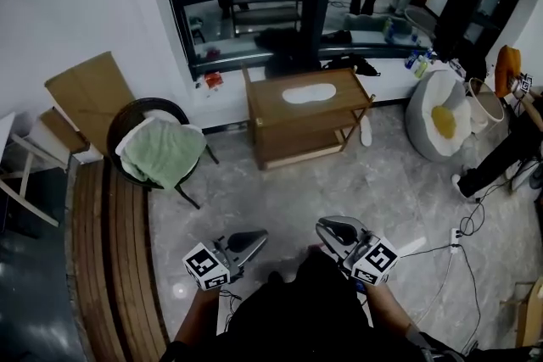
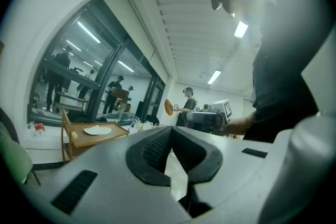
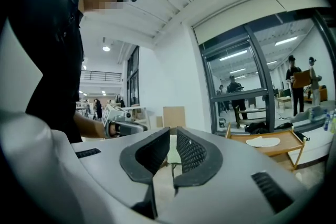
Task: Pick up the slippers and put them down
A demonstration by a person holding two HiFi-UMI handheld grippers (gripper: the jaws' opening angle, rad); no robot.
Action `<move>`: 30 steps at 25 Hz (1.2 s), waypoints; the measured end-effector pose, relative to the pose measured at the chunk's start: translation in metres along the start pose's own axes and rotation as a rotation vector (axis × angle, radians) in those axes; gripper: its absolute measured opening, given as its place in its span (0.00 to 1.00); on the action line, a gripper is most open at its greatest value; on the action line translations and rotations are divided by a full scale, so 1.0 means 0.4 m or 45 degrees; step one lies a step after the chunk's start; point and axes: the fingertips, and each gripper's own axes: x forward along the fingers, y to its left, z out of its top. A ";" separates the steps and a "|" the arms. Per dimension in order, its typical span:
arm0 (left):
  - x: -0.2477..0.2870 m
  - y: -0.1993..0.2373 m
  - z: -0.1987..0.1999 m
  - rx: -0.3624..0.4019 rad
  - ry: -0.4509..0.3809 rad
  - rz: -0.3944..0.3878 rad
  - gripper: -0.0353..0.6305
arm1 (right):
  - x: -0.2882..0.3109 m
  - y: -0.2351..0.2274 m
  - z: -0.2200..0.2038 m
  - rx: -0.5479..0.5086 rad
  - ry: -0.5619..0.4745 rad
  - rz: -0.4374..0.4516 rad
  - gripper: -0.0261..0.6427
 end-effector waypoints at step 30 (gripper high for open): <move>0.405 0.553 0.201 -0.014 0.088 0.052 0.07 | 0.340 -0.616 0.095 0.126 -0.131 0.209 0.08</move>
